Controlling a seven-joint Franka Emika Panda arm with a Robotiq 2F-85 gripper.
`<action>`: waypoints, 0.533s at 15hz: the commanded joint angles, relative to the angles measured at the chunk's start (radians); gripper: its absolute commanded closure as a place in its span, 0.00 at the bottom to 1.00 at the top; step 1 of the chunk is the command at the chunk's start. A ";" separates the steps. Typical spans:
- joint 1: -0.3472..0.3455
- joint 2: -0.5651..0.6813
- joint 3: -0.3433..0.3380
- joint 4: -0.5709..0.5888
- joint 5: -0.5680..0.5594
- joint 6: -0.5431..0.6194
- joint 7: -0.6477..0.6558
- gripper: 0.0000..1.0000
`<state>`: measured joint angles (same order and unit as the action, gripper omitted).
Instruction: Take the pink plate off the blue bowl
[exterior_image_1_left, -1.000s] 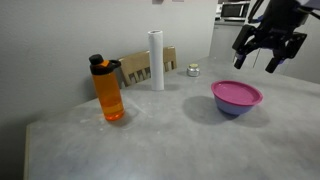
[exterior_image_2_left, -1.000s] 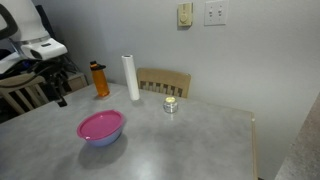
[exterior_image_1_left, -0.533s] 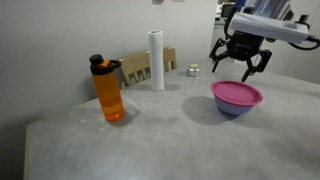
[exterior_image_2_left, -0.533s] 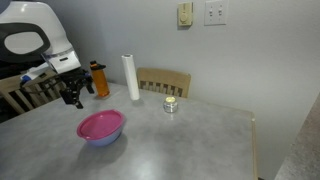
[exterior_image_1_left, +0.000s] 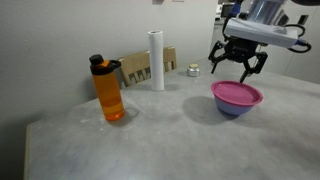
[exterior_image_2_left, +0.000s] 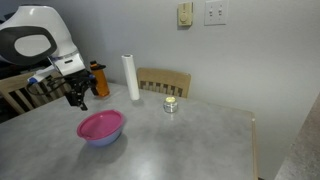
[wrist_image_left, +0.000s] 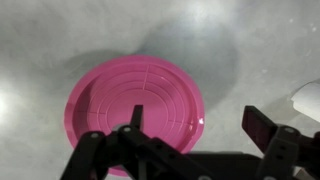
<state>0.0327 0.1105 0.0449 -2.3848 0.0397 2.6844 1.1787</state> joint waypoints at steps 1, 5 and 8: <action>0.020 0.009 -0.051 0.019 -0.138 -0.081 0.018 0.00; 0.014 0.036 -0.070 0.069 -0.234 -0.190 0.005 0.00; 0.011 0.071 -0.072 0.115 -0.239 -0.204 -0.012 0.00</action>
<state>0.0377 0.1234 -0.0142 -2.3370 -0.1835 2.5054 1.1864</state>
